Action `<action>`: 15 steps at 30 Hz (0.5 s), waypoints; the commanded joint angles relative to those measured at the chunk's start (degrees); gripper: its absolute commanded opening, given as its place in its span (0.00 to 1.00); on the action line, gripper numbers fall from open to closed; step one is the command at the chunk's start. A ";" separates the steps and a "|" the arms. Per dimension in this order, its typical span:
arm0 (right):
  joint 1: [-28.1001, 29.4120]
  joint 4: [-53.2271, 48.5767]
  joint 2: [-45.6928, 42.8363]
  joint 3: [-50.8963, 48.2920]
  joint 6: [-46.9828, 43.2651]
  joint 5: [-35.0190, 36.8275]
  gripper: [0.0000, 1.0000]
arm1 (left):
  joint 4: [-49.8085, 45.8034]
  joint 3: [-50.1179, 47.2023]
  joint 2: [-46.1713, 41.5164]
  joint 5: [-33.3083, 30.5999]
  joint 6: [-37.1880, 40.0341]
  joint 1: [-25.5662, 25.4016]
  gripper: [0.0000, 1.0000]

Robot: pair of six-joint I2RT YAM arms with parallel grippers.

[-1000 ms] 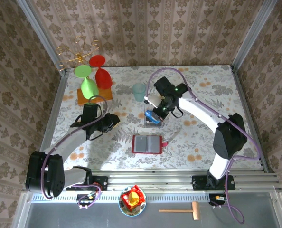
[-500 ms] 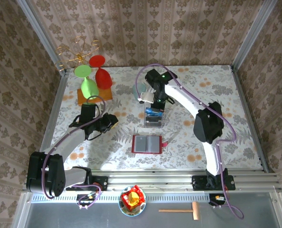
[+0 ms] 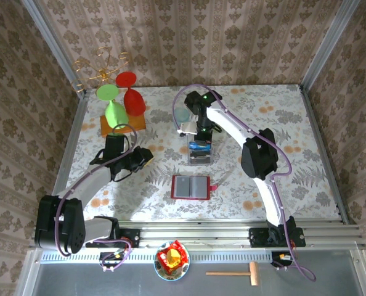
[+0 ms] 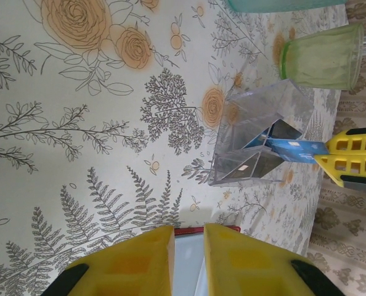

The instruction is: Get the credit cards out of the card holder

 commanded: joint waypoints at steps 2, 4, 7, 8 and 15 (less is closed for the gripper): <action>-0.68 -3.11 2.13 1.34 -1.39 1.14 0.00 | 0.48 1.80 0.76 0.27 -0.12 0.67 0.20; -0.77 -3.32 2.17 1.04 -1.40 0.57 0.00 | 0.61 1.73 0.76 0.34 -0.12 0.66 0.20; -0.82 -3.01 1.75 1.41 -1.28 1.02 0.00 | 0.89 1.42 0.51 0.31 -0.48 0.66 0.20; -0.84 -3.18 1.51 1.98 -1.40 0.74 0.00 | 1.00 1.39 0.41 0.25 -0.64 0.67 0.20; -0.85 -6.16 0.86 7.75 -1.67 -0.27 0.00 | 1.47 1.19 -0.36 -0.09 -1.34 0.65 0.20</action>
